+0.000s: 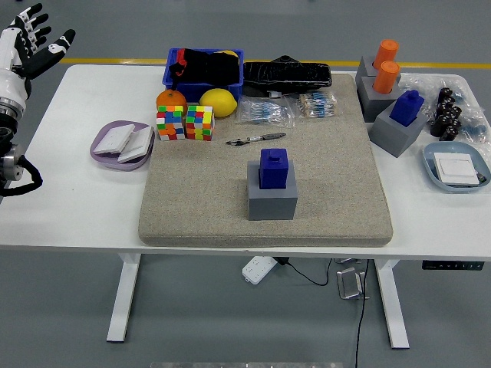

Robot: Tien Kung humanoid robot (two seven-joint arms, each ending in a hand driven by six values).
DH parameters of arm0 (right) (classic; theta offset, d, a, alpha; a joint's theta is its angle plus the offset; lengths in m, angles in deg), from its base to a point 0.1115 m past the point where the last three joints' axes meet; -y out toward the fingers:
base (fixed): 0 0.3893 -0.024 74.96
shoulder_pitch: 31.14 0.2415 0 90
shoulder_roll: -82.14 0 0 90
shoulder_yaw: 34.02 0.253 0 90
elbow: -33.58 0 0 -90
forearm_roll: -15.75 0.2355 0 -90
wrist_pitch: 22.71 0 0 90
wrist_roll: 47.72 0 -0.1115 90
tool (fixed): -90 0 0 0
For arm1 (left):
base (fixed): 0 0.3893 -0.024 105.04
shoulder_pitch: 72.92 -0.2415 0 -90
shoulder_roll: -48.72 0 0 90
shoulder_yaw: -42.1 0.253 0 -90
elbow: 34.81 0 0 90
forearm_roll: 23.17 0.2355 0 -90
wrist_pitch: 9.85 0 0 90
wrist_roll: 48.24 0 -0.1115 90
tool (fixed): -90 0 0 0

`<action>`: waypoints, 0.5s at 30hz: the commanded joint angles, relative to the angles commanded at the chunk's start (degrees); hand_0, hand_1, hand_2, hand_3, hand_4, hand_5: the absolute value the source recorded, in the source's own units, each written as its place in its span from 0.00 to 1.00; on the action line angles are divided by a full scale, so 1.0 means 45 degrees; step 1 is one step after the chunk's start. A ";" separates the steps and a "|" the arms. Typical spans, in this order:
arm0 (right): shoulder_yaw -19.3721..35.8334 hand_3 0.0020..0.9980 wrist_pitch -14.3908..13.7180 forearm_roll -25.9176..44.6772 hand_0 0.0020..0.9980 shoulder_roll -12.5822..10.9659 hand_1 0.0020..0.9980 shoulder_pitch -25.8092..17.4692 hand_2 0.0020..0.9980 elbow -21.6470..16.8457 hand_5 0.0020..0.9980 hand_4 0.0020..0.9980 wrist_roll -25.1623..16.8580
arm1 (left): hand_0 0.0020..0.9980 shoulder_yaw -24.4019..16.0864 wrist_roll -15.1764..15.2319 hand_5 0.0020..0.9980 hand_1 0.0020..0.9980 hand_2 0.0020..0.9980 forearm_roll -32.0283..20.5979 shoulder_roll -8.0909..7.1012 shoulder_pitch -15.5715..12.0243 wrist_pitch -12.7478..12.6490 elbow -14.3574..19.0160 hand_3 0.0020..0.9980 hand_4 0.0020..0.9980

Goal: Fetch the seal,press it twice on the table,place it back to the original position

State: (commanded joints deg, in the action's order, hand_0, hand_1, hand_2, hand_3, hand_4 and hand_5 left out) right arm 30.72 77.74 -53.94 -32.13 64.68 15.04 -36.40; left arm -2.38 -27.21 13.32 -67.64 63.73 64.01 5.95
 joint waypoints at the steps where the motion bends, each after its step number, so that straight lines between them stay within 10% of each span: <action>1: -0.0025 0.81 0.0006 0.0019 0.95 -0.0009 0.79 0.0006 0.80 -0.0013 0.50 0.89 0.0000 | 0.90 0.0002 -0.0005 0.28 0.88 0.91 0.0003 0.0002 0.0004 -0.0002 0.0002 0.93 0.80; 15: -0.0056 0.81 0.0003 0.0008 0.95 -0.0039 0.79 -0.0053 0.79 0.0036 0.50 0.88 0.0026 | 0.90 0.0022 -0.0086 0.29 0.87 0.91 0.0029 -0.0060 -0.0158 0.0035 0.0011 0.93 0.80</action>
State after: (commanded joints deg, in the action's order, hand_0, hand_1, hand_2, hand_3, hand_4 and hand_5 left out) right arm 30.47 77.76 -53.91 -32.31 64.44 15.20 -36.28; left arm -2.28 -27.60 13.45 -67.91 63.02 64.17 6.00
